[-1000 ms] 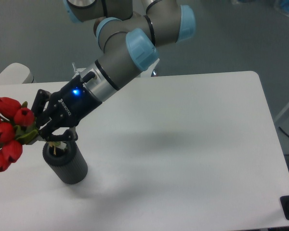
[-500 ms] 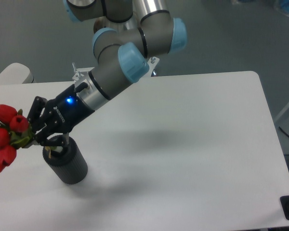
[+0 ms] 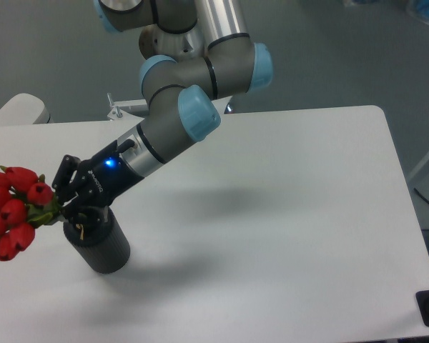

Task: Insert the flowers into the vase
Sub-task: 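Lower the tulip stems into the black vase opening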

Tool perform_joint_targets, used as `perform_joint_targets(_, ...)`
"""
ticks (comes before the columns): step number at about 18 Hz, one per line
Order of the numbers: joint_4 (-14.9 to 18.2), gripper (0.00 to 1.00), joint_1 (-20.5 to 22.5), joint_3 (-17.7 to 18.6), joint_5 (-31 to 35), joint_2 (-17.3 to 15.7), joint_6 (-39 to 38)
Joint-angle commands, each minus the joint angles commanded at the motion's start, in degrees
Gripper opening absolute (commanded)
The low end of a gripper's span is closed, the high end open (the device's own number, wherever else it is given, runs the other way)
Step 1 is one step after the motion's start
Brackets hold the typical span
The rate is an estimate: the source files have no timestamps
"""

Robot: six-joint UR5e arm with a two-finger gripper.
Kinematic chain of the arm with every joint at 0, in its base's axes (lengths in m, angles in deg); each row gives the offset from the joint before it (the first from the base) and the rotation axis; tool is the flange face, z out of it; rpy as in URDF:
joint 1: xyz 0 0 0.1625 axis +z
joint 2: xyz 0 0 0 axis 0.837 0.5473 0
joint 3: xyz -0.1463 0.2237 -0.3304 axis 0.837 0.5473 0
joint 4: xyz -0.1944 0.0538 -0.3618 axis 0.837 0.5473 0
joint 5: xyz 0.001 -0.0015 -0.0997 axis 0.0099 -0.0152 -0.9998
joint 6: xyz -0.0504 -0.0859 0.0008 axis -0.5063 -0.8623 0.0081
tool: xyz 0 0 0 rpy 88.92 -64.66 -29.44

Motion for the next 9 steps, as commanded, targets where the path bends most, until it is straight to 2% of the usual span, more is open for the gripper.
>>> perform_joint_targets(5,-0.09,0.05,0.0,0.44,0.35,0.79,0.09)
perform_joint_targets(9,-0.09,0.11,0.26,0.79,0.44,1.58,0.09)
